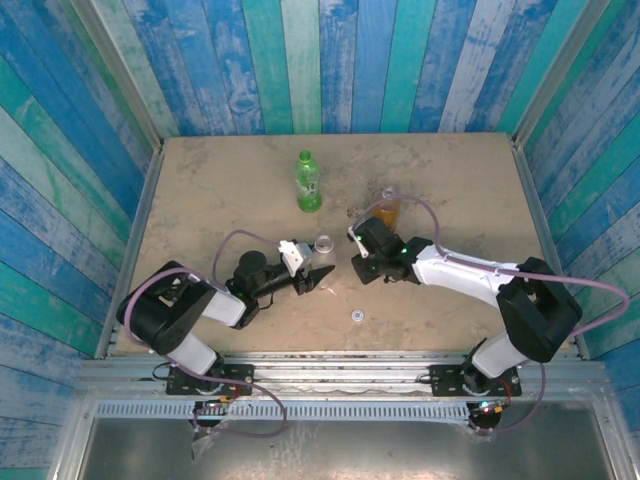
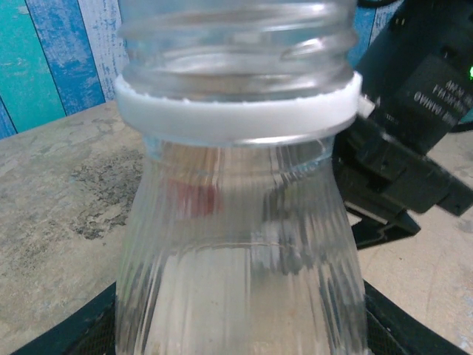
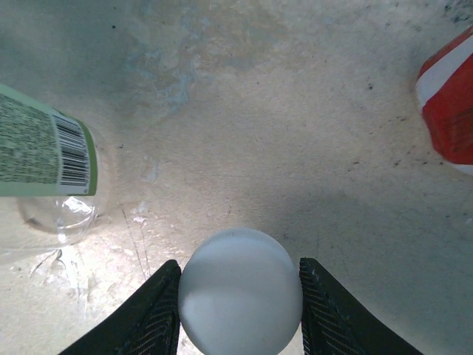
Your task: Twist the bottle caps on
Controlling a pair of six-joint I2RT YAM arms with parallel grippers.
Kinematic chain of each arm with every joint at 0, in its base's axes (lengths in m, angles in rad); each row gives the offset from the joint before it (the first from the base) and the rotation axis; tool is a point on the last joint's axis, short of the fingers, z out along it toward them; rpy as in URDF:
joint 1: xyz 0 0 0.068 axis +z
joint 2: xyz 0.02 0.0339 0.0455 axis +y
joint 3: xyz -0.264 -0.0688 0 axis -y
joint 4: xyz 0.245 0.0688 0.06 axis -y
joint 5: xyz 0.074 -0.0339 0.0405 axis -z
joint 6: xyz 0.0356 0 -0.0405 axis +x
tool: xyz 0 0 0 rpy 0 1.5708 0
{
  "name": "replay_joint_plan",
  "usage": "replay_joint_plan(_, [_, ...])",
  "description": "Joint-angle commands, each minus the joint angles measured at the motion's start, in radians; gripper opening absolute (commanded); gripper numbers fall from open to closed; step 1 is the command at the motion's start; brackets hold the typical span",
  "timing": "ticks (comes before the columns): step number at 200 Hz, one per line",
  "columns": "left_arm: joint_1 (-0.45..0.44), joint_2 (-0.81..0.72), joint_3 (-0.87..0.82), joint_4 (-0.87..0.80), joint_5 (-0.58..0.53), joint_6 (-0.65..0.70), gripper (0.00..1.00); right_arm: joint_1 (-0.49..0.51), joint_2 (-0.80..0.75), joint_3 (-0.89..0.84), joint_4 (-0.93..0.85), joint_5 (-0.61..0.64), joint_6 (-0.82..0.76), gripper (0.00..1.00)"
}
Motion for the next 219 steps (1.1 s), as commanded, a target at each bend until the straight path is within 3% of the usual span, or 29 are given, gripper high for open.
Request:
replay_joint_plan(1, [0.001, 0.036, 0.007, -0.021, 0.023, 0.001, 0.58, 0.005, -0.046, 0.048, -0.116, -0.019, -0.012, 0.43])
replay_joint_plan(101, [0.001, 0.059, 0.008, -0.003, 0.042, 0.011, 0.58, 0.031, -0.128, 0.333, -0.363, -0.109, -0.095, 0.43])
replay_joint_plan(157, [0.001, 0.071, 0.014, 0.006, 0.053, 0.002, 0.57, 0.070, -0.045, 0.556, -0.472, -0.122, -0.138, 0.43])
replay_joint_plan(219, [0.001, 0.070, 0.025, -0.017, 0.049, -0.011, 0.56, 0.097, 0.043, 0.658, -0.520, -0.137, -0.163, 0.43])
